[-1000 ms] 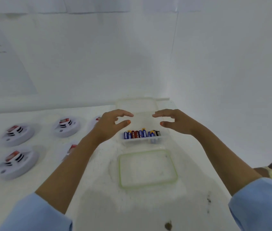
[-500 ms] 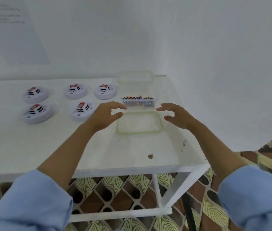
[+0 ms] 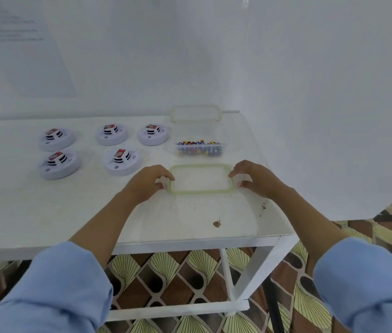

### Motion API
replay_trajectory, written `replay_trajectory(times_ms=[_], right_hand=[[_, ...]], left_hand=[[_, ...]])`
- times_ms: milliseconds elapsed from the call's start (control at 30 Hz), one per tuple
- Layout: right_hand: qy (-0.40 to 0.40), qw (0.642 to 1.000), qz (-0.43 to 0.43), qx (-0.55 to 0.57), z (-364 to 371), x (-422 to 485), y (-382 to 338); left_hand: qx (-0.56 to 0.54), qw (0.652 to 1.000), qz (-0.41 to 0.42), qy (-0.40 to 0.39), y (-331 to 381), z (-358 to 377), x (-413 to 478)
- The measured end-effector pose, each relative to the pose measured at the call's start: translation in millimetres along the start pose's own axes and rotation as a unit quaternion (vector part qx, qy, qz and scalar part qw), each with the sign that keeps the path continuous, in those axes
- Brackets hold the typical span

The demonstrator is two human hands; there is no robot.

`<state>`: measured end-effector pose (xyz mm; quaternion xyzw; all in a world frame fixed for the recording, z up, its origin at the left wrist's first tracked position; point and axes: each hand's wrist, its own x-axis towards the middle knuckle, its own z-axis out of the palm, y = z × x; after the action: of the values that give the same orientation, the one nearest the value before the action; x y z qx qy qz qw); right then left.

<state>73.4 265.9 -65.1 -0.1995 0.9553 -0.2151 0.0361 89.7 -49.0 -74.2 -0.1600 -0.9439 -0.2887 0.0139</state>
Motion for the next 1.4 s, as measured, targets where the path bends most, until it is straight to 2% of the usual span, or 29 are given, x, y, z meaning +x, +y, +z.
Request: replay_trajectory(times_ms=[133,233,333,433,533,667,867,967,1167,1400], right_hand=[[0.035,0.995,-0.036,0.085,-7,-1,4],[0.086,0.975,-0.028,0.203,-20,7,-3],[0.13,0.95,-0.02,0.283,-35,22,-14],[0.137,0.912,0.029,0.384,-48,44,-22],[0.129,0.895,0.083,0.419,-59,73,-23],[0.106,0.89,0.183,0.403,-63,111,-22],[0.093,0.891,0.247,0.371,-56,139,-23],[0.092,0.878,0.275,0.381,-55,145,-21],[0.088,0.871,0.286,0.389,-57,145,-21],[0.03,0.87,0.273,0.409,-56,129,-25]], left_hand=[[-0.067,0.998,0.015,0.013,4,-15,-3],[-0.165,0.985,-0.03,0.039,16,-31,6],[-0.291,0.953,-0.063,0.049,24,-46,23],[-0.387,0.915,-0.095,0.06,28,-57,48],[-0.372,0.912,-0.153,0.08,29,-61,80],[-0.321,0.92,-0.211,0.077,22,-59,116],[-0.335,0.907,-0.254,0.014,1,-61,141],[-0.345,0.904,-0.253,0.008,-1,-60,145],[-0.371,0.892,-0.26,0.005,2,-58,144],[-0.363,0.88,-0.306,0.014,3,-55,131]])
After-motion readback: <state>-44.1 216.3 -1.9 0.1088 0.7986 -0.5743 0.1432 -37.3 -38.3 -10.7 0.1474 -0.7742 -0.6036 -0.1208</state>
